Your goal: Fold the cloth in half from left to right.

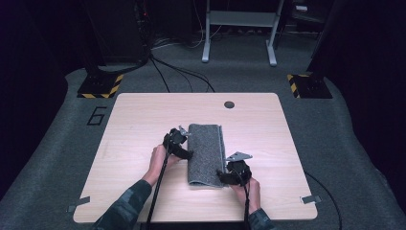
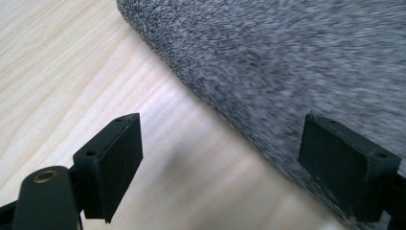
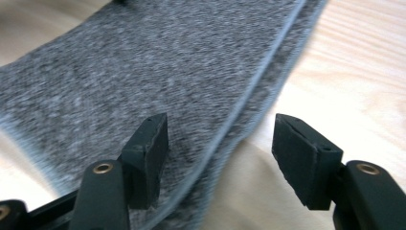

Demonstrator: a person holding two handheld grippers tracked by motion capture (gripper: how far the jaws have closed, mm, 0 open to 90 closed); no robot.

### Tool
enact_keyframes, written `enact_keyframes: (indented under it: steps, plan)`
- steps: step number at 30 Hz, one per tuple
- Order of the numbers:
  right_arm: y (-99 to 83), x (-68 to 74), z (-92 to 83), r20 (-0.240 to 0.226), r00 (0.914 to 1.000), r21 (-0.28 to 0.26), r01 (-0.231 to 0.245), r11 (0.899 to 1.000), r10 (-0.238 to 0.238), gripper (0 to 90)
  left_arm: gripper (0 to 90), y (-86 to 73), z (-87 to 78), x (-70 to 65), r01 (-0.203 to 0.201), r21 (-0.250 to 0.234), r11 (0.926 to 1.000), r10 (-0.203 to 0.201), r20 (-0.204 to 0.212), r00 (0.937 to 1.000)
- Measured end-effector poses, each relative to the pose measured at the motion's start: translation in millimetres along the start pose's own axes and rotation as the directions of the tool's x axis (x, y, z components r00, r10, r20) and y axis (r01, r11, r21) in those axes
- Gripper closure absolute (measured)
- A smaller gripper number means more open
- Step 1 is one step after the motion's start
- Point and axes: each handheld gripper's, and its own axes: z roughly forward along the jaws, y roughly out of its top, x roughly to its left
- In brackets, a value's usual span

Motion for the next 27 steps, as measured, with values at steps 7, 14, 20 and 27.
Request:
enact_keyframes:
  steps: [7,14,20,27]
  plan:
    - [-4.3,0.4,0.5,0.020,0.9998,0.012,0.003,1.000,-0.003,33.7,15.1,-26.3,-17.0,-36.3,-0.060,0.020,0.9980,0.059,0.043,0.9973]
    - [-2.3,-0.2,-1.1,0.025,0.9997,0.019,-0.005,1.000,0.004,29.1,15.0,-37.8,-23.8,-43.7,-0.056,0.003,0.9984,0.056,0.043,0.9975]
    - [0.7,-6.2,1.3,0.018,0.9998,0.019,0.005,1.000,-0.005,21.6,14.9,-50.7,-32.1,-55.9,-0.093,0.010,0.9957,0.092,0.057,0.9941]
    - [4.4,-6.3,7.8,-0.004,0.9998,0.023,0.017,1.000,-0.017,15.1,14.7,-55.8,-45.0,-63.4,-0.097,-0.023,0.9950,0.098,0.063,0.9931]
